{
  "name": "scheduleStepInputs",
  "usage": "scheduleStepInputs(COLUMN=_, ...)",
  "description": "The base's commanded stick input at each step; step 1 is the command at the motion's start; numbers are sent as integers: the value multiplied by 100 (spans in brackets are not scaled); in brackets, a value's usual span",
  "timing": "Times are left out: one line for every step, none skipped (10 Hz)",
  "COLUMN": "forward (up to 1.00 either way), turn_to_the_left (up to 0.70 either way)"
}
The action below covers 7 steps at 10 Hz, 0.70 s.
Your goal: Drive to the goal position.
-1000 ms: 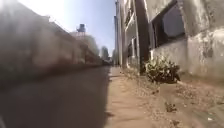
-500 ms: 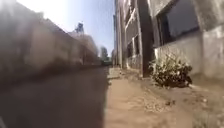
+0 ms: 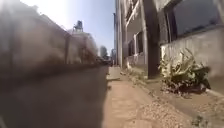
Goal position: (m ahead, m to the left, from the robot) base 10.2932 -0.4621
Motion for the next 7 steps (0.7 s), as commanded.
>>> scheduleStepInputs(forward=100, turn_to_the_left=0)
scheduleStepInputs(forward=100, turn_to_the_left=0)
scheduleStepInputs(forward=100, turn_to_the_left=0)
scheduleStepInputs(forward=100, turn_to_the_left=0)
scheduleStepInputs(forward=100, turn_to_the_left=0)
scheduleStepInputs(forward=100, turn_to_the_left=0)
scheduleStepInputs(forward=100, turn_to_the_left=0)
